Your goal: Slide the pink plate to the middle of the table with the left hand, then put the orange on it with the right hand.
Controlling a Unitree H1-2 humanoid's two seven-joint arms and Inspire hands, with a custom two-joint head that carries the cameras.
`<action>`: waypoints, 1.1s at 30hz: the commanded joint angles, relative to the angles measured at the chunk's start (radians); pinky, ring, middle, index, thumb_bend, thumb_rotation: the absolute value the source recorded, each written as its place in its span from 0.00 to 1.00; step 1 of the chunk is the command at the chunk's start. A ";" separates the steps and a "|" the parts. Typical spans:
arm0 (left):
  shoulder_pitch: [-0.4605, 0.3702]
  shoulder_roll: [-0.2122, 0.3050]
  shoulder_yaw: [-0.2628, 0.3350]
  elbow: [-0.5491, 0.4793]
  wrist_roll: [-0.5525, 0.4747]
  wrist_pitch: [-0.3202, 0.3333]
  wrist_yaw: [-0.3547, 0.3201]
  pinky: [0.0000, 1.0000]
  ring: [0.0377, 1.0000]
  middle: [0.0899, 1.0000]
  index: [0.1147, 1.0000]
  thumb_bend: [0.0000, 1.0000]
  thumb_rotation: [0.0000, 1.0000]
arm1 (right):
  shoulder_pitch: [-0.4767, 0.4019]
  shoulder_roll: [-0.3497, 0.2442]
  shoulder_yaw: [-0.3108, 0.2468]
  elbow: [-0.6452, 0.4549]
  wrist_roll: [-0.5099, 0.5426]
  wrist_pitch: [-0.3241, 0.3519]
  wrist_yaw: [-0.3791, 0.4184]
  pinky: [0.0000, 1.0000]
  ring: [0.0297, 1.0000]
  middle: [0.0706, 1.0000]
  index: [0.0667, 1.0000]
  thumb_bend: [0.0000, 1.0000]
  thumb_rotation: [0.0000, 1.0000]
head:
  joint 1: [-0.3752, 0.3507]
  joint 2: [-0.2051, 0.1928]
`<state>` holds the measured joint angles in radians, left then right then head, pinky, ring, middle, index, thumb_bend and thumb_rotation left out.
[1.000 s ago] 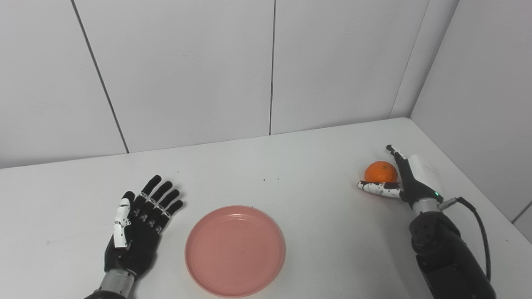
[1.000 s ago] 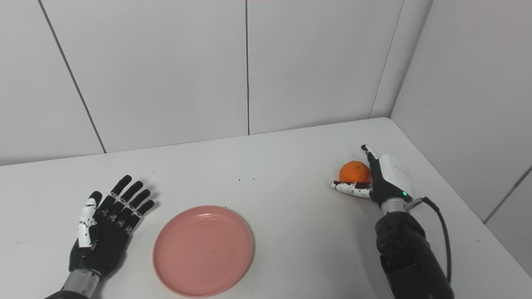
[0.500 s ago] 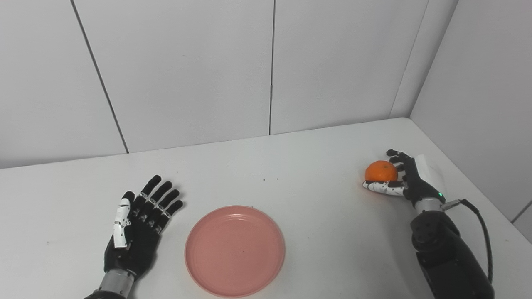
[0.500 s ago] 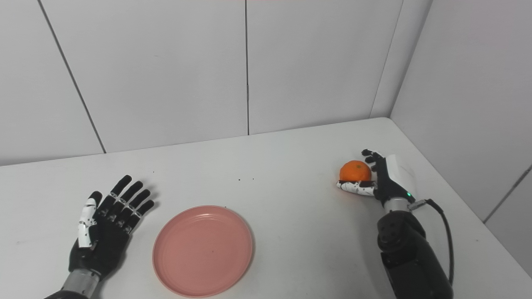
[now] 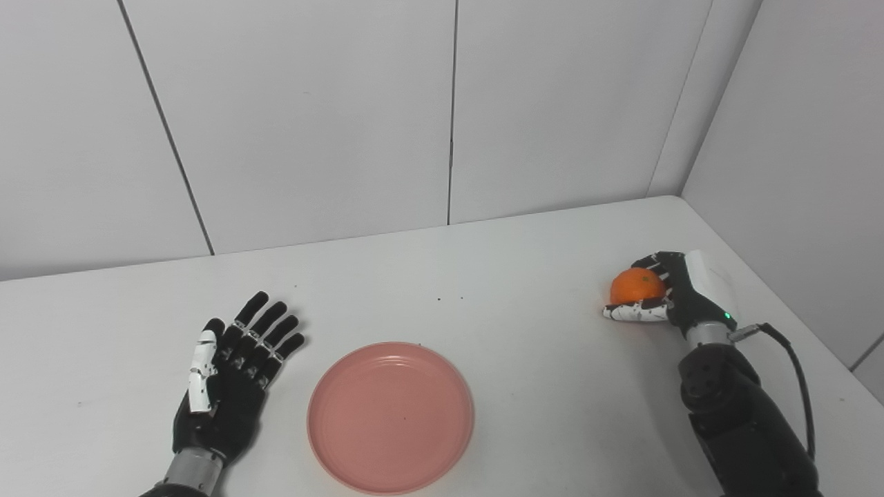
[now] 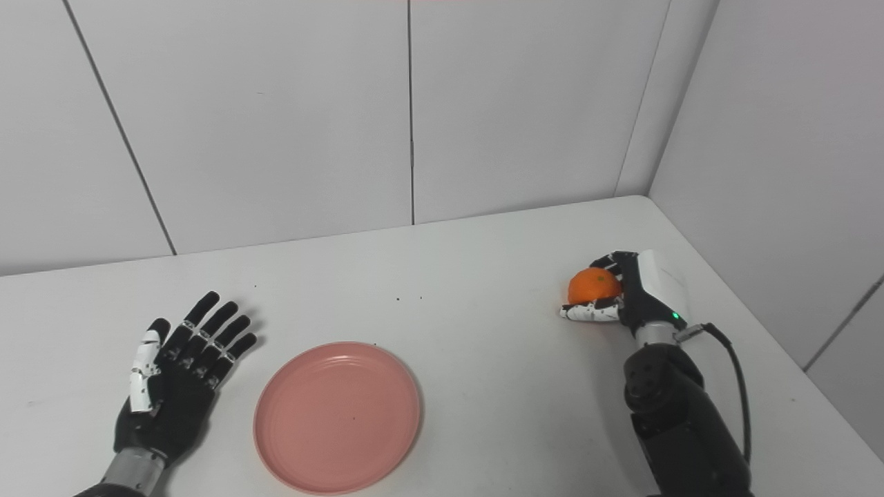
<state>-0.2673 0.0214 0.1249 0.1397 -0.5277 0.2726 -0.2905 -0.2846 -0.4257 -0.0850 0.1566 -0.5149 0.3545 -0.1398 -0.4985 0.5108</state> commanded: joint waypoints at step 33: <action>0.039 -0.022 -0.040 -0.037 0.032 0.030 0.053 0.78 0.80 0.79 0.78 0.30 1.00 | -0.006 0.061 0.098 -0.493 -0.108 -0.013 0.068 0.38 0.44 0.46 0.45 0.51 0.15 | 0.118 0.040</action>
<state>-0.2434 0.0025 0.0925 0.0989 -0.5151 0.2750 -0.2544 -0.2478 -0.3657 0.0119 -0.2906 -0.5922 0.3404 -0.0701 -0.3912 0.5476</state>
